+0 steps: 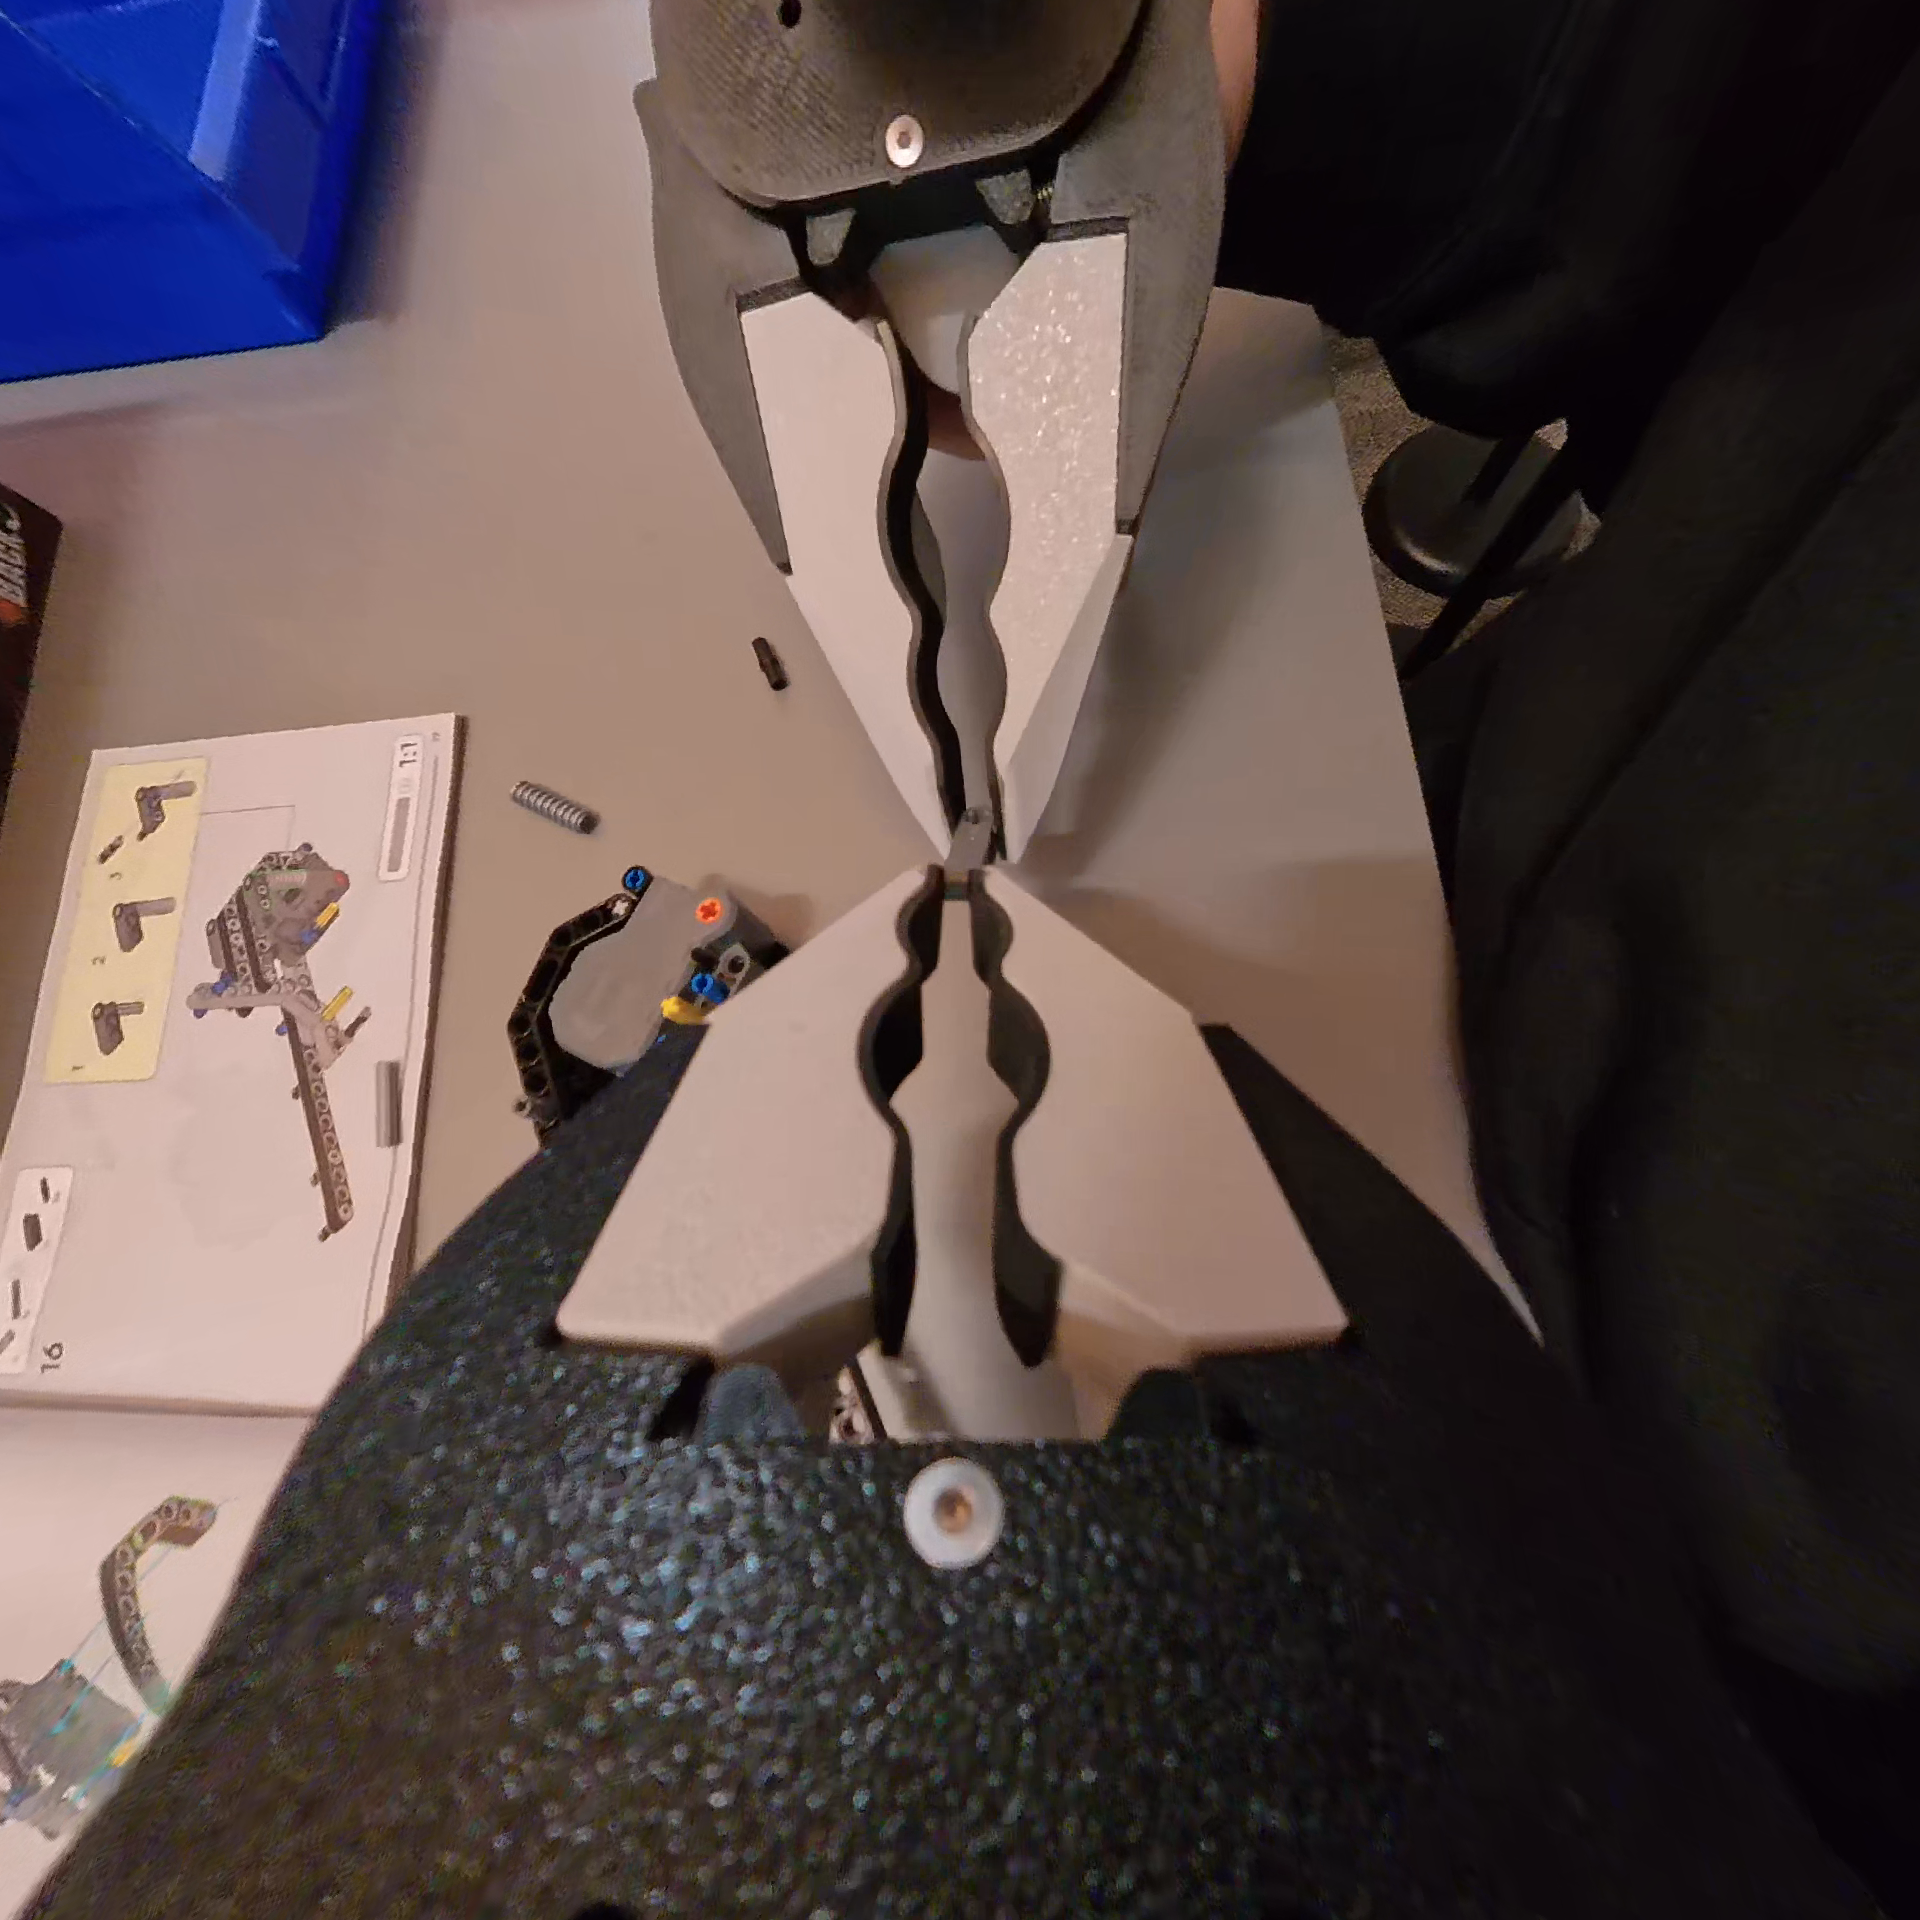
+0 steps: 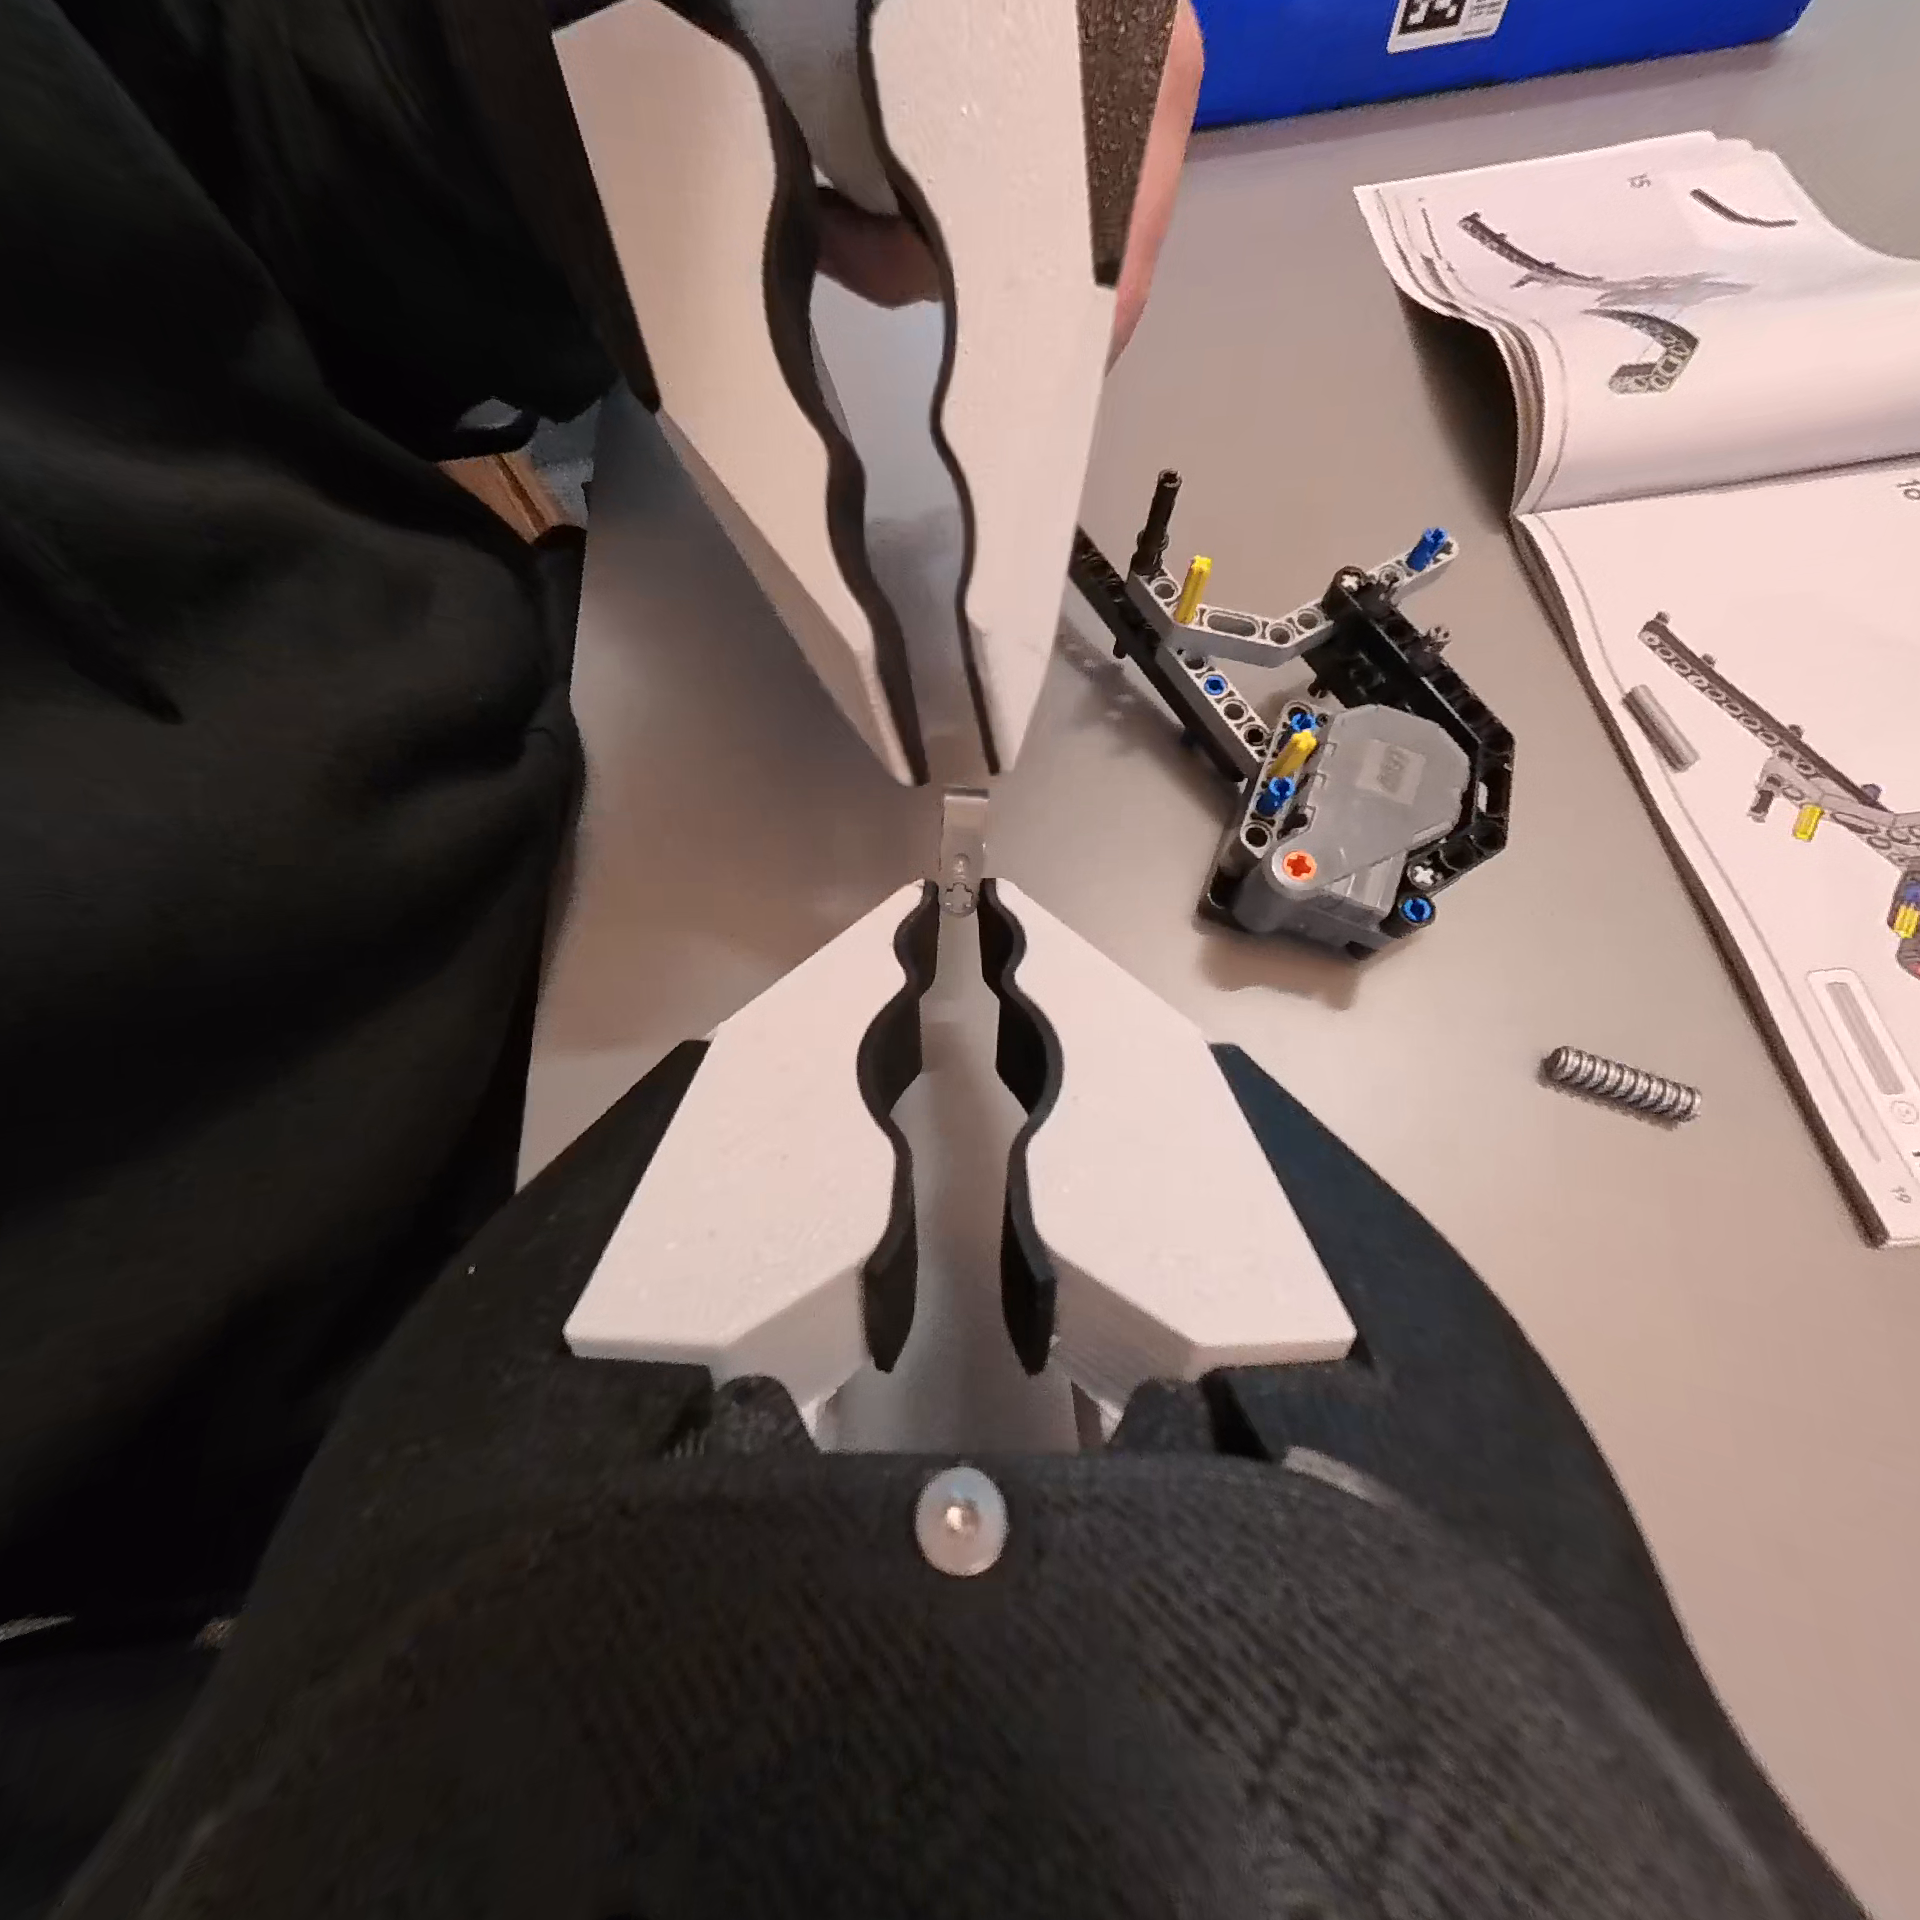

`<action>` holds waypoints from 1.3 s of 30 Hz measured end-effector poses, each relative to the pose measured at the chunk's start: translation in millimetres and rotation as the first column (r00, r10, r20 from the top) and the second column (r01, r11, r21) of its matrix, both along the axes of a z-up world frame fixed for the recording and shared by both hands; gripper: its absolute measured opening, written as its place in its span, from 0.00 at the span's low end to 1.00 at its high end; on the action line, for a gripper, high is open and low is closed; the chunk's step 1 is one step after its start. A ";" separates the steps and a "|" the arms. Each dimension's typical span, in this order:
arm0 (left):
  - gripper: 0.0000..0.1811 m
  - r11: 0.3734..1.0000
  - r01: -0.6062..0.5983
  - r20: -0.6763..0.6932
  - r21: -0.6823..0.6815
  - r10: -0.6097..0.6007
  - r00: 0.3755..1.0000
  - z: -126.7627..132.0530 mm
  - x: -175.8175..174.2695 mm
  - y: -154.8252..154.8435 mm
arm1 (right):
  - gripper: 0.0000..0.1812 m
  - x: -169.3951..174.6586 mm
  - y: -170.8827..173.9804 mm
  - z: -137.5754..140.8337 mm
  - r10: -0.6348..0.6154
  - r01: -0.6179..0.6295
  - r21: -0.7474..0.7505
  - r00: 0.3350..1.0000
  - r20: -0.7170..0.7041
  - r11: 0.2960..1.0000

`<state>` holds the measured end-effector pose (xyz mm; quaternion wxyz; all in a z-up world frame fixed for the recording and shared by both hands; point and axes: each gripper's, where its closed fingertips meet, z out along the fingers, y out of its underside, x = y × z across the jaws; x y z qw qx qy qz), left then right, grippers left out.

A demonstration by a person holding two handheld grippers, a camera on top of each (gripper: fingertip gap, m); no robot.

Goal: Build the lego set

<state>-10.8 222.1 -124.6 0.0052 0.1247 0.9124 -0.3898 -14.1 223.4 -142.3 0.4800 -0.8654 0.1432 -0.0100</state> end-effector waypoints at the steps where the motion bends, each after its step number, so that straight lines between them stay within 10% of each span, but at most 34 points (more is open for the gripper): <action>1: 0.00 1.000 -0.002 -0.001 -0.005 0.002 1.000 0.3 0.7 -0.7 | 0.03 0.2 -0.1 -0.4 -0.001 0.001 -0.004 1.000 0.002 1.000; 39: 0.00 1.000 -0.002 -0.061 -0.026 0.001 0.998 -4.5 7.2 3.3 | 0.03 5.8 0.0 4.8 0.001 -0.003 0.045 0.998 0.064 0.999</action>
